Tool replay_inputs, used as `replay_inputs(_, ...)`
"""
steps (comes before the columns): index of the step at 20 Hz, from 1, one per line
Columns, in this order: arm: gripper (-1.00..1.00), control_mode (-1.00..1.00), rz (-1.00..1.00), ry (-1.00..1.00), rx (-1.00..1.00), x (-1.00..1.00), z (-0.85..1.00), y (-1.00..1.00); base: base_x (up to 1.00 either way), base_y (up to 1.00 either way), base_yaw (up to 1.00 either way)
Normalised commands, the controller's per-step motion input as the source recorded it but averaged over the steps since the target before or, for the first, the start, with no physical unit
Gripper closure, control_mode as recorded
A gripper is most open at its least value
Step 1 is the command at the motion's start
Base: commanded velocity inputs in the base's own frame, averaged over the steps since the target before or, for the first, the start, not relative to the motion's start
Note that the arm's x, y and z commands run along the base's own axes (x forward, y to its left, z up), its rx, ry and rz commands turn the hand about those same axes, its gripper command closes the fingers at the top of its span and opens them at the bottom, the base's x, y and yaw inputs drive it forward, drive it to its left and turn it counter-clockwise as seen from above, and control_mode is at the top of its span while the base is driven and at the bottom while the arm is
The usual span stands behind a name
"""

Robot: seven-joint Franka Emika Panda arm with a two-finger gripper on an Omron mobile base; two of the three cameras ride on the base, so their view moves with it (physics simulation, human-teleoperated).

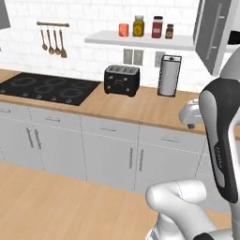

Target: Gather all objects into one cabinet and sort the glasses and bowls to opposite sides.

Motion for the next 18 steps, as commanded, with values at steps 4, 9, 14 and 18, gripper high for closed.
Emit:
replay_inputs(4,-1.00,1.00,0.00,0.00,0.00,0.00,0.00,0.00,0.67,0.83,-0.10)
replay_inputs(9,-1.00,1.00,0.00,0.00,0.00,0.00,0.00,0.00,0.75,0.54,-0.25)
replay_inputs(14,-1.00,1.00,0.00,0.00,0.00,0.00,0.00,0.00,0.76,0.34,-0.48)
replay_inputs(18,-1.00,1.00,0.00,0.00,0.00,0.00,0.00,0.00,0.67,0.42,-0.53)
